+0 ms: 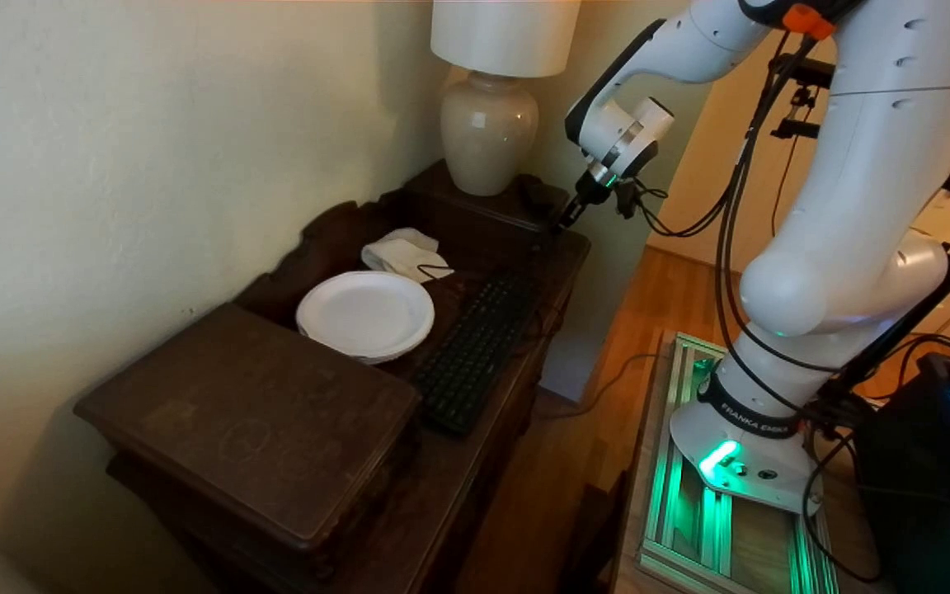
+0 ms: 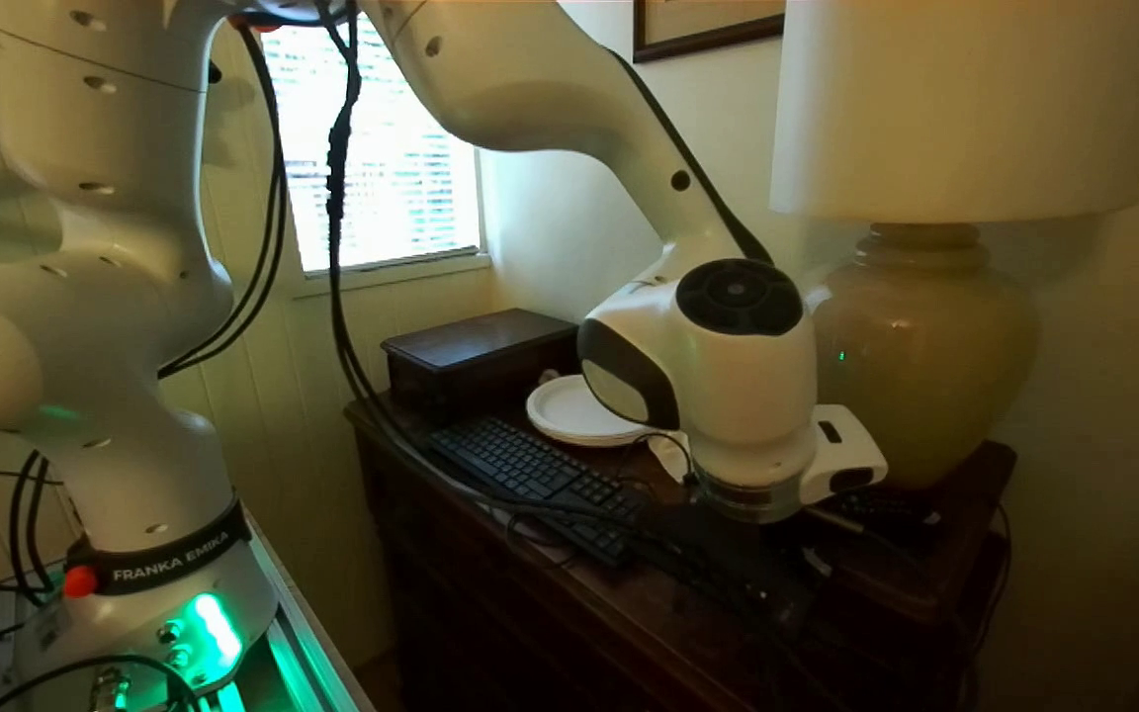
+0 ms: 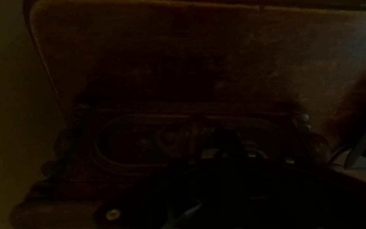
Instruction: Close the open drawer on the right.
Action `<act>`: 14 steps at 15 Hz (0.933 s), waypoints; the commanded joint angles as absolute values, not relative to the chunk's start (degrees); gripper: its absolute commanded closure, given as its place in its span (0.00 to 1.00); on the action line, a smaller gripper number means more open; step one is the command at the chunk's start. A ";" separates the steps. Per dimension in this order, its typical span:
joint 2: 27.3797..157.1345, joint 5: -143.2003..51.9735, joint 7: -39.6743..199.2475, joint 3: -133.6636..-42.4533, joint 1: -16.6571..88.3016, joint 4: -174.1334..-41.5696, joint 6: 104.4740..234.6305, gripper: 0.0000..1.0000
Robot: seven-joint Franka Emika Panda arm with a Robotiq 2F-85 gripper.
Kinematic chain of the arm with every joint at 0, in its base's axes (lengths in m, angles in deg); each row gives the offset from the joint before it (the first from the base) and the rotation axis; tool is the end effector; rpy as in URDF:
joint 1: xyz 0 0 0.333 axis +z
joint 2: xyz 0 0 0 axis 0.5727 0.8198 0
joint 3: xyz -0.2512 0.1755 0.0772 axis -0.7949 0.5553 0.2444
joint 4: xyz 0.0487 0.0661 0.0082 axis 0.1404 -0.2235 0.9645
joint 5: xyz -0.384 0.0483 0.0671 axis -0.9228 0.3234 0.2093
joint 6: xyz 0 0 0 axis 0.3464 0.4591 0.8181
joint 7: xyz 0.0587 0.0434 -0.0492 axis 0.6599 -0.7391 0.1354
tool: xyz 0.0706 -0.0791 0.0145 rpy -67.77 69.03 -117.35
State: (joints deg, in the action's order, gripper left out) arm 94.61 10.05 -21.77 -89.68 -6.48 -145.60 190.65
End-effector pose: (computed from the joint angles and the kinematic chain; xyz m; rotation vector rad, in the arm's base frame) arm 0.3440 -0.4124 0.2174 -3.0688 -0.0811 -0.6305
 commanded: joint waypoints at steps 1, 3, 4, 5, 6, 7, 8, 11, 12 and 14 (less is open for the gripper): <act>95.36 1.27 -9.36 -95.66 -0.62 -146.12 190.89 1.00; 93.09 -8.14 -0.27 -100.54 3.05 -148.34 189.85 1.00; 92.02 -13.30 4.34 -103.58 5.36 -149.29 188.68 1.00; 90.37 -17.86 8.86 -106.71 7.76 -150.27 187.54 1.00; 89.21 -22.45 13.36 -109.42 9.89 -151.03 186.98 1.00; 87.44 -26.81 17.27 -111.80 11.81 -151.98 186.28 1.00; 85.79 -30.67 20.66 -114.08 13.62 -152.47 184.84 1.00; 78.97 -43.29 31.67 -119.50 18.27 -153.88 178.69 1.00; 75.57 -47.69 35.12 -116.45 15.48 -154.10 174.93 1.00; 69.52 -52.19 40.44 -114.76 15.41 -154.06 165.32 0.74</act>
